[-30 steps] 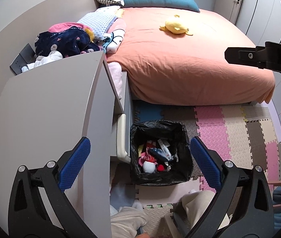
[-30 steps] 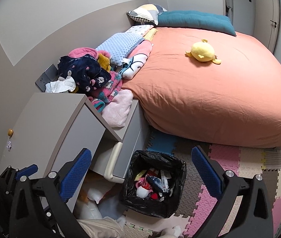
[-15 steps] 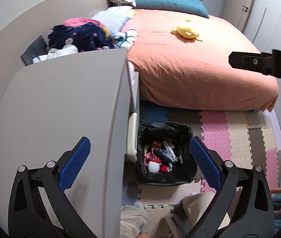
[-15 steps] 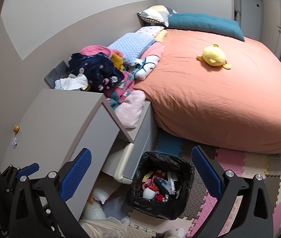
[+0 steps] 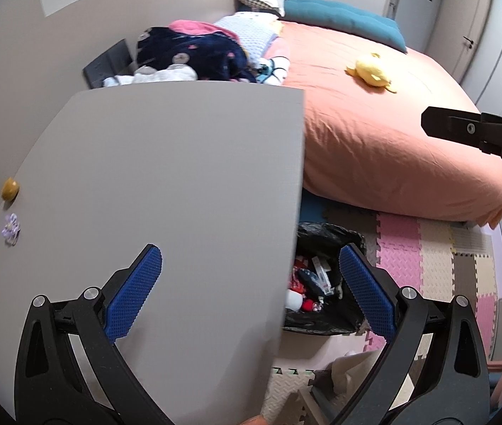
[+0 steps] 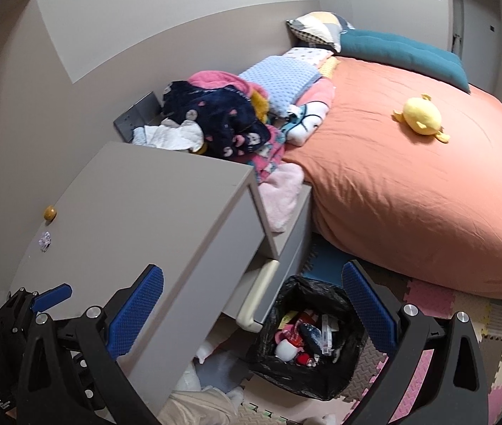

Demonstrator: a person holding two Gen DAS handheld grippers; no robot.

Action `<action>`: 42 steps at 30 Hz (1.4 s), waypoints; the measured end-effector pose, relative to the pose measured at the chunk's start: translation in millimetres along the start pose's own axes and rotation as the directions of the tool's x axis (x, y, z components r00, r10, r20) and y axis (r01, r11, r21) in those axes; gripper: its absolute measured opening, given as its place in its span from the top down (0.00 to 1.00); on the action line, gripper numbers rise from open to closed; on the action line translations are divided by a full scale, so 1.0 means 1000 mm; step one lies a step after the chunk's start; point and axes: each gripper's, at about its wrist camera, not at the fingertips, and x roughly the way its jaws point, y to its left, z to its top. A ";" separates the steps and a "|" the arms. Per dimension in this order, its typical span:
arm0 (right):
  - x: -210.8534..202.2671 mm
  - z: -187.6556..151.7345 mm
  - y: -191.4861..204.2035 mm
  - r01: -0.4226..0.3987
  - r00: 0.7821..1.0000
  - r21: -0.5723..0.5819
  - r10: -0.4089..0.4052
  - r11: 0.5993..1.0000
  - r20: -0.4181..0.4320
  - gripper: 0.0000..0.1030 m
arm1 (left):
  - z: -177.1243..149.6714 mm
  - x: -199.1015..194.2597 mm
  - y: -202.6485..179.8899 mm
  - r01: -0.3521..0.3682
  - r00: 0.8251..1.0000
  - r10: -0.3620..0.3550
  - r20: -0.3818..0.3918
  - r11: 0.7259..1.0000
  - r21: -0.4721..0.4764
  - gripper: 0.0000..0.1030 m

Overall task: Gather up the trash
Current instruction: 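Move both open tools back over the desk toward the purple flower clip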

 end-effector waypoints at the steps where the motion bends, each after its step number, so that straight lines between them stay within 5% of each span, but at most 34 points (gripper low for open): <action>1: 0.002 0.001 0.006 -0.005 1.000 -0.008 0.005 1.000 -0.002 0.02 | -0.001 -0.001 0.006 -0.002 1.000 0.002 0.001 1.000 -0.013 0.06; 21: 0.058 0.015 0.137 -0.114 0.991 -0.165 0.101 0.980 -0.085 0.02 | -0.030 -0.014 0.126 -0.088 0.996 0.089 -0.006 0.975 -0.205 0.06; 42: 0.111 0.031 0.263 -0.173 0.981 -0.320 0.135 0.932 -0.136 0.02 | -0.047 -0.020 0.245 -0.192 0.977 0.211 0.012 0.906 -0.377 0.09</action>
